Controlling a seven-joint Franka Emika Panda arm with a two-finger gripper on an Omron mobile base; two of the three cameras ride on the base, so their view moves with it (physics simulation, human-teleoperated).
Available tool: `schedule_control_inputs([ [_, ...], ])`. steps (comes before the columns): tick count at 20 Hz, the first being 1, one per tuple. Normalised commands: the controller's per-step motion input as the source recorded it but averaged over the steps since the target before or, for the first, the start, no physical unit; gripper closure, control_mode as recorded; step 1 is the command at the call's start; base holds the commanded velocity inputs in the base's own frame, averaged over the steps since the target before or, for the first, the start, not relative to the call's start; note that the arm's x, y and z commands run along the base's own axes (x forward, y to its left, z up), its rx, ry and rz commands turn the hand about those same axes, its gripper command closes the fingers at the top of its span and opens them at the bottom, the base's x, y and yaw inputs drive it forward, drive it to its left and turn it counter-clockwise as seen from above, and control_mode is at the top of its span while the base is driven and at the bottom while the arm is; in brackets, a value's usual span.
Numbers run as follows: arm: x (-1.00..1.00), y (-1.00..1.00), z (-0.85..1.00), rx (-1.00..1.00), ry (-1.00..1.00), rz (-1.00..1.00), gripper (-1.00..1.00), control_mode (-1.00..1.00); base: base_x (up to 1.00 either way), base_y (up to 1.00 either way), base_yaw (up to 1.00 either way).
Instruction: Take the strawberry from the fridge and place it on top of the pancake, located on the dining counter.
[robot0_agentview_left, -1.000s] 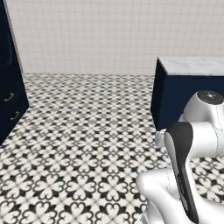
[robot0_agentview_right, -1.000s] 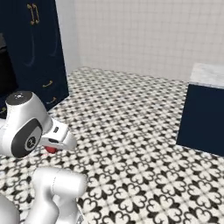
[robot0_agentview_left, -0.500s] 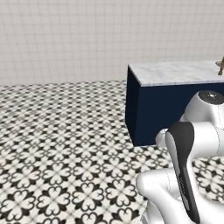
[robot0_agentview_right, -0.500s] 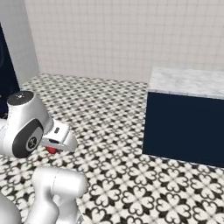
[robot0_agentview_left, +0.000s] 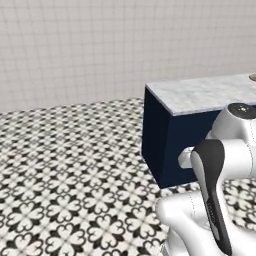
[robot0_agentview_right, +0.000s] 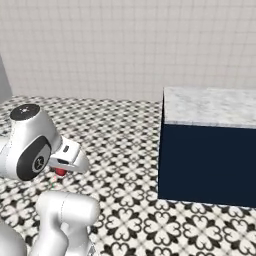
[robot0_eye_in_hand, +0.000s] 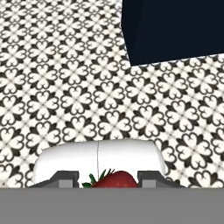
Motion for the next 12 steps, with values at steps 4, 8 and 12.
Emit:
schedule_control_inputs([
  [4, 0.0, 0.0, 0.0, 0.0, 0.0, 0.0, 1.0, 1.0, 1.0, 1.0, -0.47],
  [8, 0.0, 0.0, 0.0, 0.0, 0.0, 0.0, 1.0, 1.0, 1.0, 0.96, -0.48],
  [12, 0.0, 0.0, 0.0, 0.0, 0.0, 0.0, 1.0, 1.0, 1.0, 0.71, -0.49],
])
